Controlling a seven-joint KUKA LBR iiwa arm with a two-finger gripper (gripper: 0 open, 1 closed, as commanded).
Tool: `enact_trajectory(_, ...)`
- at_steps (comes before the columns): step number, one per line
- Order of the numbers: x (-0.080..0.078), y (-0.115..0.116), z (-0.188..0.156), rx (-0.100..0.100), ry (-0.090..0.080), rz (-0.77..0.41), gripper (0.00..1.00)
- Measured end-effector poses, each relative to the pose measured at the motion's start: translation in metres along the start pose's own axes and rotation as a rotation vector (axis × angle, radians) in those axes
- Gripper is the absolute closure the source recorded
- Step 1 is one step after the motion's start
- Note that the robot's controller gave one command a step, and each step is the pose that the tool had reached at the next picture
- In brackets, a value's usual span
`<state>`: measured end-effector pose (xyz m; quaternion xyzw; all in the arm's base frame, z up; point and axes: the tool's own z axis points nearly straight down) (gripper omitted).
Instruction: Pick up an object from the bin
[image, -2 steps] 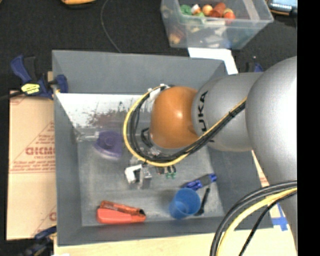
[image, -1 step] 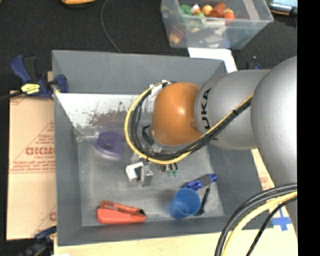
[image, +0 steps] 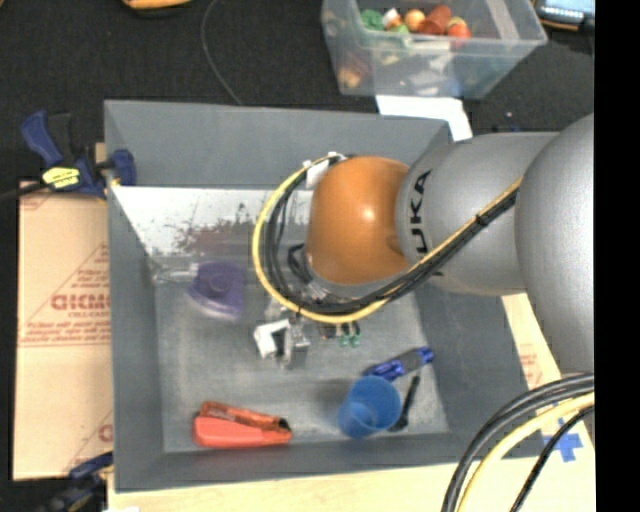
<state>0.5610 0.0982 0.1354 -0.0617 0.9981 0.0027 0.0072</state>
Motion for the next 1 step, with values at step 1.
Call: enact_trajectory(1,-0.0010,-0.0003,-0.0129,0.000,-0.003,0.001,1.00)
